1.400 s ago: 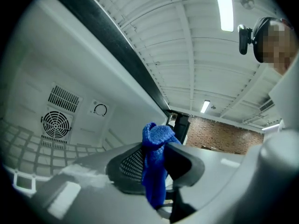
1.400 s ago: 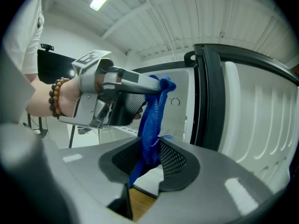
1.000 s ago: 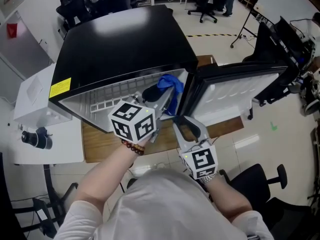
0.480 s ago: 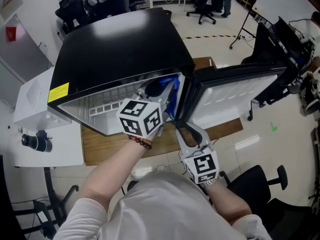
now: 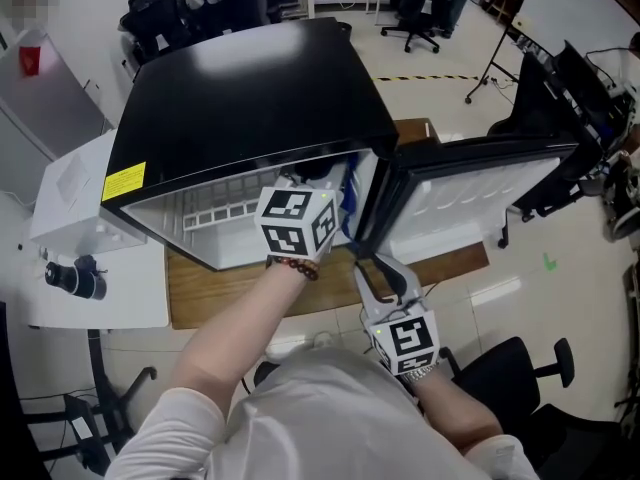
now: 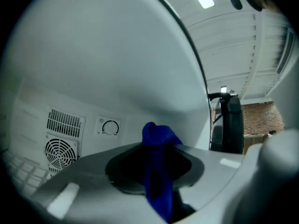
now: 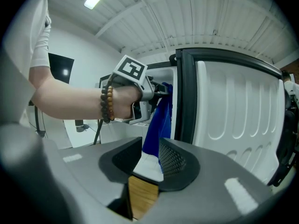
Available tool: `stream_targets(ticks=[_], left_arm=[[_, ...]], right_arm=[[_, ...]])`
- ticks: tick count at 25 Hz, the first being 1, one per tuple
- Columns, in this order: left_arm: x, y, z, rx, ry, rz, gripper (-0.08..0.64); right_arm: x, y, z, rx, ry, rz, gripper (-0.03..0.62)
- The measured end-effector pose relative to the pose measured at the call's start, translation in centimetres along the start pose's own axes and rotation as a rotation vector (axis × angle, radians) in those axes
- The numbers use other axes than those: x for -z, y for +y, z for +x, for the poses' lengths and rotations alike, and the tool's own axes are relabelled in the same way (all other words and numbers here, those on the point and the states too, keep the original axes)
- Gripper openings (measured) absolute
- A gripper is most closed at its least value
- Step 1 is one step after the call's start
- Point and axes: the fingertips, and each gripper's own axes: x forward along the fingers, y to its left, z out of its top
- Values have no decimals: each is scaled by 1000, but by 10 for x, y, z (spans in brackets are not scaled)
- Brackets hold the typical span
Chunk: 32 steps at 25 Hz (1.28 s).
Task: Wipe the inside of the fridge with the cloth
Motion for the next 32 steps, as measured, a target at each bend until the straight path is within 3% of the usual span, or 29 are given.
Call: stream_targets(ticks=[16, 32], left_arm=[[4, 39, 32, -183, -7, 142, 92], [7, 65, 48, -255, 19, 141, 92]], right_arm=[[10, -5, -6, 12, 17, 12, 114], [5, -7, -2, -3, 7, 19, 114]])
